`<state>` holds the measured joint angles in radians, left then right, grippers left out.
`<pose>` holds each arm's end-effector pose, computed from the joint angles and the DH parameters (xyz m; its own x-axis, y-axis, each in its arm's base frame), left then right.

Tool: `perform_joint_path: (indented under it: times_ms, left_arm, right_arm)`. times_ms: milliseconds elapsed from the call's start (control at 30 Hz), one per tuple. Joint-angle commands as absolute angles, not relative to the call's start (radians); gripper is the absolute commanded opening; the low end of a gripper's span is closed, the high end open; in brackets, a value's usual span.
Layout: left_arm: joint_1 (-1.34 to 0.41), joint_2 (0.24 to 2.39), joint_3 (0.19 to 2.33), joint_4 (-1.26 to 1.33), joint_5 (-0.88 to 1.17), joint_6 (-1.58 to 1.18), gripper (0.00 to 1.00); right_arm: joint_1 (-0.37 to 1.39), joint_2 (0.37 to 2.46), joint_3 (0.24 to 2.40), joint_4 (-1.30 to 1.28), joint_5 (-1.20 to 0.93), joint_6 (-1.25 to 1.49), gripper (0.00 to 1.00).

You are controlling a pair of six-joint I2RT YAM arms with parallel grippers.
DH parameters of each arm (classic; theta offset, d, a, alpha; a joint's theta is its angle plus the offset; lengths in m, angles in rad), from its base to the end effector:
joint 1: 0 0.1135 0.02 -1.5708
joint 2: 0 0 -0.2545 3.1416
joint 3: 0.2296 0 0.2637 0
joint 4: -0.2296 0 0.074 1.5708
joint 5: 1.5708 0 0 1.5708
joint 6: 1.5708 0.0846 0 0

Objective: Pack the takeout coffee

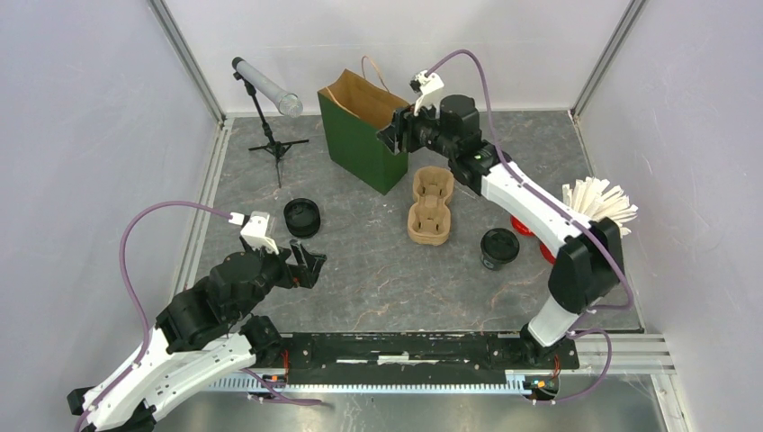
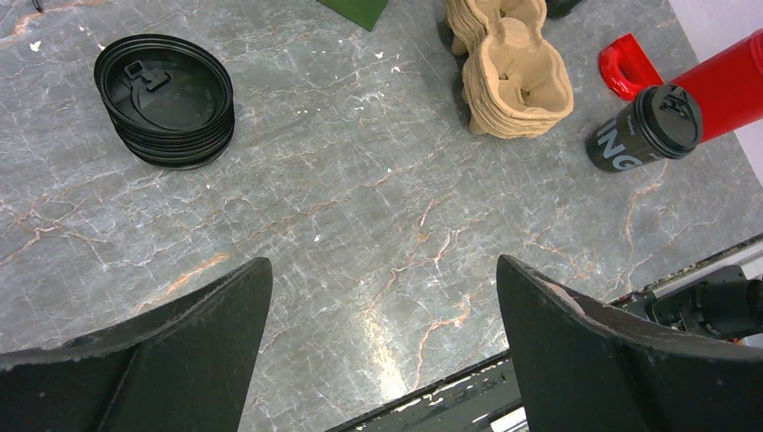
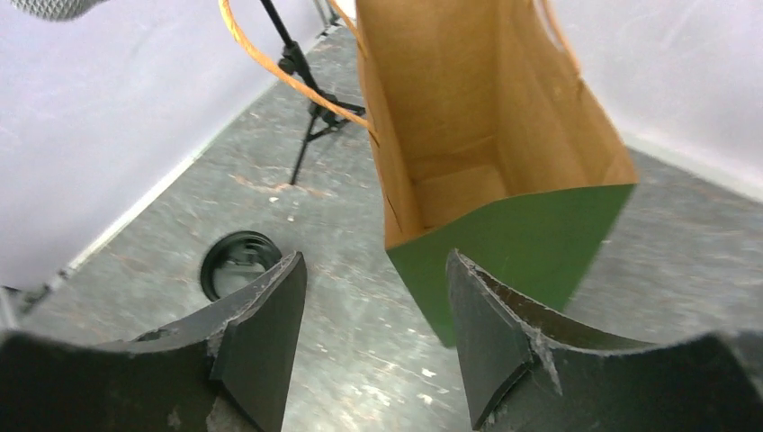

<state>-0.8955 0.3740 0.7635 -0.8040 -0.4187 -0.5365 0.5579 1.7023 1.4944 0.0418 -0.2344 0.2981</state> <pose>0.1121 -0.0849 0.2986 -0.4620 -0.1702 -0.8704 0.2843 0.9012 -0.3271 0.3893 0.2661 0.3457 -0.3424 0.1231 -0.9315 -0.6368 0.6986 0.3264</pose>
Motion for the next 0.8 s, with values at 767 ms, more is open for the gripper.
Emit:
perform_joint_path:
  times_ms: [767]
  left_arm:
    - [-0.899, 0.396, 0.764, -0.767, -0.454, -0.503, 1.0]
  right_arm:
    - [0.311, 1.754, 1.492, 0.229, -0.699, -0.374, 0.75]
